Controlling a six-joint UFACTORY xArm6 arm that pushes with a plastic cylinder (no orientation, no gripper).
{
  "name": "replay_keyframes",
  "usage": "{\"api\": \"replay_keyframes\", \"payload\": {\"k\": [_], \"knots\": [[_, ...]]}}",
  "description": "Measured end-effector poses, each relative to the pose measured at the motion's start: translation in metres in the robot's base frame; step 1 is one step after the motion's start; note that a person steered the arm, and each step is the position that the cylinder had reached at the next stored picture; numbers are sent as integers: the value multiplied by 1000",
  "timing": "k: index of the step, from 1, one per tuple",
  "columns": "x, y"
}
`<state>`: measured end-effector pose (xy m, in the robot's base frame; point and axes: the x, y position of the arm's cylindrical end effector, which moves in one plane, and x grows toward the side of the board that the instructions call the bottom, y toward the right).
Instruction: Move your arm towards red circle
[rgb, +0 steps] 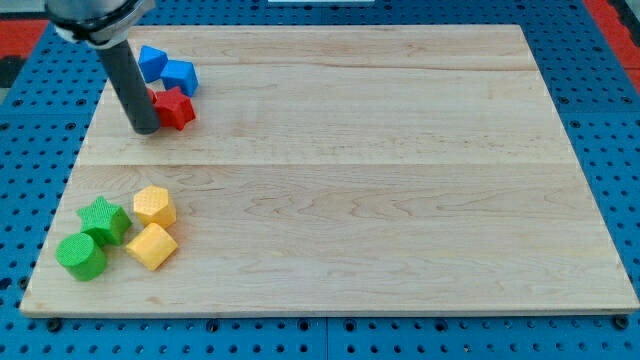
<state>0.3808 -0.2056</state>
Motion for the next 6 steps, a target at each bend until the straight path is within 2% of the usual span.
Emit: {"api": "replay_keyframes", "payload": {"k": [1,2,3,4,5,6], "knots": [[-3,6],[-40,87],[-53,158],[-49,226],[-2,126],[10,-36]]}}
